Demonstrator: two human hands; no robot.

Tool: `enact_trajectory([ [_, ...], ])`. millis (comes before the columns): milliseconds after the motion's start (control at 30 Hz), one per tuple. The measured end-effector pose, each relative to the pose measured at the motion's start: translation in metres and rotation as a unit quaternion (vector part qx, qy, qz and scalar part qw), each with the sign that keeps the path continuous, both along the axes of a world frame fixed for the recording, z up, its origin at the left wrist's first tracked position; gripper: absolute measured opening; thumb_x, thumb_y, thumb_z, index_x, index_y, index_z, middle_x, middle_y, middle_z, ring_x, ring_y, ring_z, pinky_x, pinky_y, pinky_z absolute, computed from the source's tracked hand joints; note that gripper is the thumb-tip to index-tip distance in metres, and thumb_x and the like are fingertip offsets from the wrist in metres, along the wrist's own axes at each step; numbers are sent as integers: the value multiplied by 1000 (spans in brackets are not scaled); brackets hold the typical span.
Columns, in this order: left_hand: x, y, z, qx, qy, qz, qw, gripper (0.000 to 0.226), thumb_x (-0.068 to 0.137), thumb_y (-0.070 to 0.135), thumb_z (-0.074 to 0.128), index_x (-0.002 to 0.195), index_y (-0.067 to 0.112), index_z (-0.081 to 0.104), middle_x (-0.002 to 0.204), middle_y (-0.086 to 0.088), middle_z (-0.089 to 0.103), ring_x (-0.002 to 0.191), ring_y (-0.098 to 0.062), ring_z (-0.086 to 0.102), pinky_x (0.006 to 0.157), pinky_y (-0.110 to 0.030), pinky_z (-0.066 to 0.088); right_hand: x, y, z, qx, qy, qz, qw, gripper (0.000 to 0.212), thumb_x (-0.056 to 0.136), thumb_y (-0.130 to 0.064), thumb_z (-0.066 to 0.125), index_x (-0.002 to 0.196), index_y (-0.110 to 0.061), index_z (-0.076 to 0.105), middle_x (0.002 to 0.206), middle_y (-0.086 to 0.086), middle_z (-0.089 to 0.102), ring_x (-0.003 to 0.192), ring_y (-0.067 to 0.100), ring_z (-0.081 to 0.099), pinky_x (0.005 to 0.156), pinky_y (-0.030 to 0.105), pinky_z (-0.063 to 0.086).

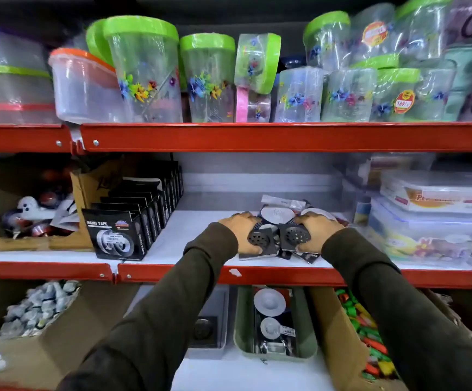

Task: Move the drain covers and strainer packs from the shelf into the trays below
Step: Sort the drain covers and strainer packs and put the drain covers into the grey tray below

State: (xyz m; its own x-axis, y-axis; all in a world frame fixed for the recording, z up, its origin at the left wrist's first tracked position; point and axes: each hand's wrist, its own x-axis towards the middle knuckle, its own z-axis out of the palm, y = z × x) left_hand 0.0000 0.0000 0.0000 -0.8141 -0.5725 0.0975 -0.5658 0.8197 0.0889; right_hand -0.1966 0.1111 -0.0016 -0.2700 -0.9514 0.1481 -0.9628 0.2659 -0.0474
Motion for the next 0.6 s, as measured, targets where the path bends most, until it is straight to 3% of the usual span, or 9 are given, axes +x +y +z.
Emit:
enact_trajectory([
  [67,-11,-14,-2,43,-46,15,998,83,72,56,71,142,21,42,136,-7,49,124,-28,52,104,-43,46,-7,-13,-3,26,-10,-2,1000,47,62,-40,74,104,-23,64,92,0,59,89,22,62,80,25,48],
  [133,-18,-25,-7,76,-93,29,992,89,69,59,74,142,19,41,135,-8,49,123,-29,52,106,-43,45,-11,-24,-6,65,-20,-13,998,50,60,-37,77,105,-23,62,89,-3,54,83,18,56,77,22,42],
  [267,-33,-47,-20,87,-150,28,984,110,62,68,75,149,18,30,145,-7,43,132,-28,47,110,-43,42,-27,-46,-10,122,-85,-25,989,77,55,-32,85,125,-21,55,117,4,61,111,26,59,95,29,47],
  [433,-37,-63,-33,102,-114,1,988,97,60,65,77,139,19,46,136,-5,49,124,-27,53,106,-39,46,-40,-59,-12,152,-101,-19,983,84,47,-37,87,125,-24,58,120,2,64,107,24,62,96,33,50],
  [600,-36,-68,-32,87,-113,-9,990,109,53,71,77,144,21,40,139,-3,45,125,-25,50,104,-37,45,-39,-63,-3,190,-70,-7,979,102,42,-46,89,134,-21,53,129,3,63,117,26,60,103,38,48],
])
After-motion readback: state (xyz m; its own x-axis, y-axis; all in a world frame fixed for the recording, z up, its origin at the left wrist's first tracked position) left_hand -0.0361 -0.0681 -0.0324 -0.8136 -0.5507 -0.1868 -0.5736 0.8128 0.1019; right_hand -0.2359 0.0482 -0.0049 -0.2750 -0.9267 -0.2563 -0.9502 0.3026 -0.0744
